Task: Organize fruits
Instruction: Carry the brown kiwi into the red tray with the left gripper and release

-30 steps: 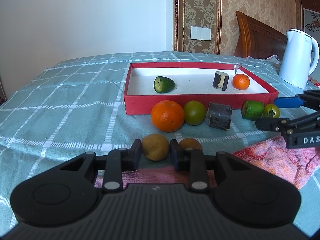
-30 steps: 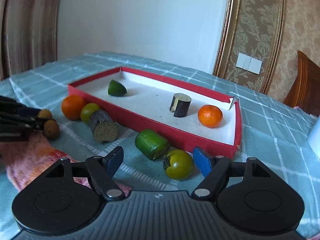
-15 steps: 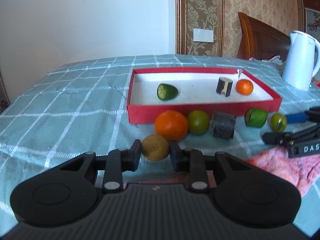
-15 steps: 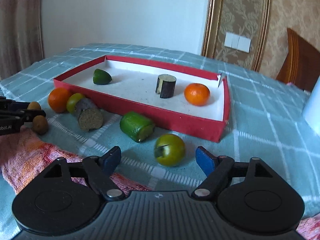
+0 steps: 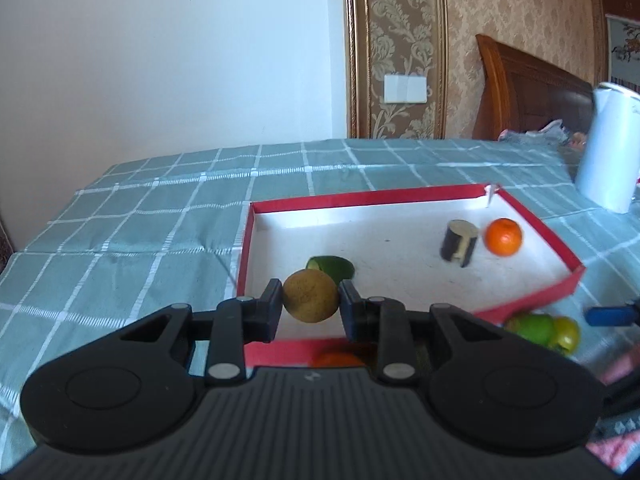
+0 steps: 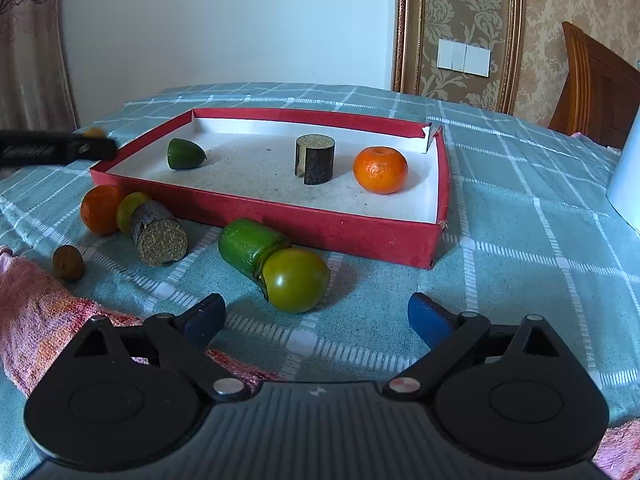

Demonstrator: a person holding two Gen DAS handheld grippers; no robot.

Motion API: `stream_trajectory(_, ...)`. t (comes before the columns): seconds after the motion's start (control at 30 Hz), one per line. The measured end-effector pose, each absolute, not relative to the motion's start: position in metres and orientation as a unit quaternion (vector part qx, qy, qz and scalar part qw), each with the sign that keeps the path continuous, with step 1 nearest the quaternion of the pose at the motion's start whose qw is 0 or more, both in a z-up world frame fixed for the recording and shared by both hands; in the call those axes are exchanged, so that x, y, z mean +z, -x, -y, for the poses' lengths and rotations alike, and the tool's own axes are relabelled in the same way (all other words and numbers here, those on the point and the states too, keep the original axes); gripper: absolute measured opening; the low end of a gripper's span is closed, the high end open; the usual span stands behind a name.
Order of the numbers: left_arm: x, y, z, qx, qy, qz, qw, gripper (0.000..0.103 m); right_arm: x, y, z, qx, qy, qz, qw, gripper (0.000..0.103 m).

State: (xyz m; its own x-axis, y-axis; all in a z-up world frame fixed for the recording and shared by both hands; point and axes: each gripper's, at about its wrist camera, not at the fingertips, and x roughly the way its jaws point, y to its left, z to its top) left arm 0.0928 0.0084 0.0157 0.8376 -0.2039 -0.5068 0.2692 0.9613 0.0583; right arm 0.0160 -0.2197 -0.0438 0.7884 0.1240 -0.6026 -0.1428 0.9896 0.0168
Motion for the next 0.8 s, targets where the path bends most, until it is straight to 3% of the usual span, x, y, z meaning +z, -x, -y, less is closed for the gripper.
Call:
stream_trajectory(0.33,-0.003,-0.150,-0.006,-0.102,-0.062,-0.320,0.940,0.027,-0.044,-0.016,0.220,0.071,0.015,-0.318,0.945,0.100)
stream_trajectory(0.6,-0.012,-0.161,-0.005,-0.095,-0.064,-0.325,0.939,0.028,-0.044,-0.017,0.220,0.071,0.015,-0.318,0.945,0.101)
stream_trajectory(0.73,-0.012,-0.157,-0.004,-0.100,-0.067,-0.324,0.938,0.038,-0.044,-0.017,0.220,0.071,0.015,-0.318,0.945,0.101)
stream_trajectory(0.8,-0.011,-0.153,-0.003,-0.109,-0.061,-0.325,0.937,0.050,-0.044,-0.017,0.220,0.071,0.015,-0.318,0.945,0.101)
